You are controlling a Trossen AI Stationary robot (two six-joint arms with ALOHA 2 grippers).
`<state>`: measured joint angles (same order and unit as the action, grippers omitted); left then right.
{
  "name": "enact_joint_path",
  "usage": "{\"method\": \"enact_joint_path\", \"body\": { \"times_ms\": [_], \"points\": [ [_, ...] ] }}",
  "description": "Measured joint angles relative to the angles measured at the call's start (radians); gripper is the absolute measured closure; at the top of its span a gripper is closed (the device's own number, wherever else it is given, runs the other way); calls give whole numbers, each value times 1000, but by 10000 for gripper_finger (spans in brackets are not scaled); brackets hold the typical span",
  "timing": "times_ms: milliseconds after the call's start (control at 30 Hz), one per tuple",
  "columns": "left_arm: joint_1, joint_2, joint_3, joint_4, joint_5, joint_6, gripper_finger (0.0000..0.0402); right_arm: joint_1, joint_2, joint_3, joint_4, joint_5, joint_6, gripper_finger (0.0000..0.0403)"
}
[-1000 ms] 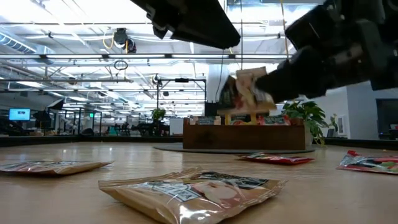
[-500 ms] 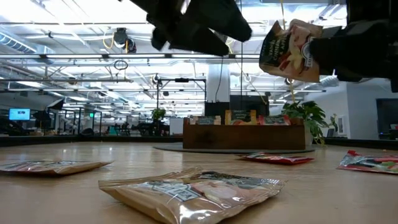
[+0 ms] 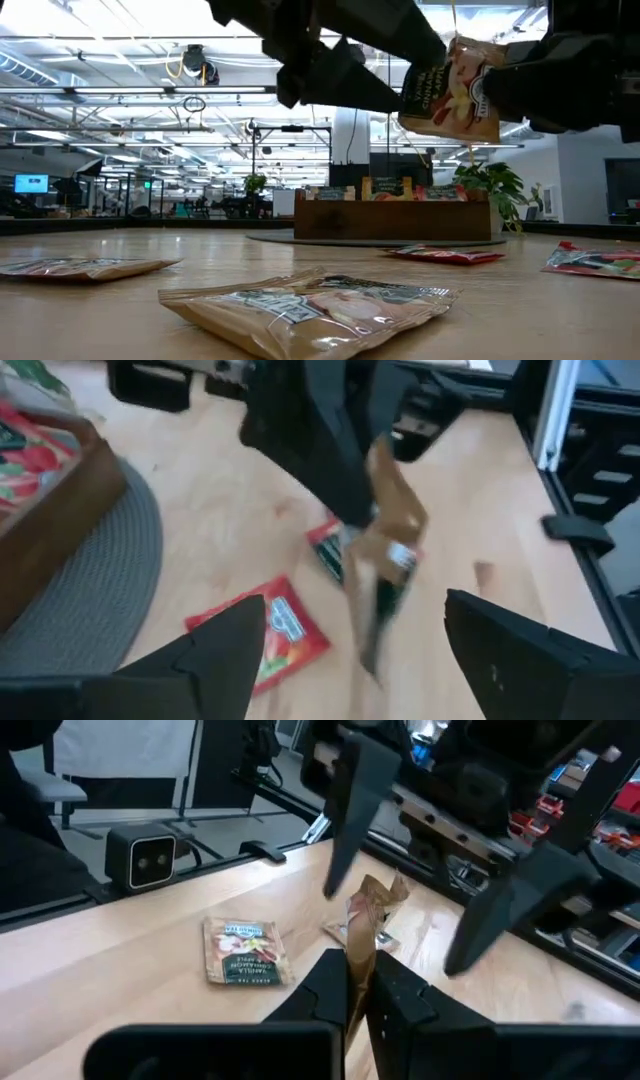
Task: Pick & Place Tea
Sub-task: Put the brown tea bag into the left section of the wooden organizer
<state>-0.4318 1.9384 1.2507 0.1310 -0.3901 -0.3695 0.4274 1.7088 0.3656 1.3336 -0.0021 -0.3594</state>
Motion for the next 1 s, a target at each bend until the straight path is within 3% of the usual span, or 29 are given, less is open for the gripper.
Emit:
{"method": "enact_joint_path", "body": {
  "times_ms": [267,500,600,833,1000],
  "points": [
    [17,33,0,24,-17,11,173,0,0,2,-1,5,6,393],
    [17,33,0,13,-103,32,323,0,0,2,-29,133,28,393],
    [17,33,0,13,-114,46,386,0,0,2,-33,139,36,393],
    [5,32,0,-10,-164,54,394,0,-1,1,-47,235,82,393],
    [-17,32,0,-20,-200,74,395,0,-1,0,-44,240,112,393]
  ]
}}
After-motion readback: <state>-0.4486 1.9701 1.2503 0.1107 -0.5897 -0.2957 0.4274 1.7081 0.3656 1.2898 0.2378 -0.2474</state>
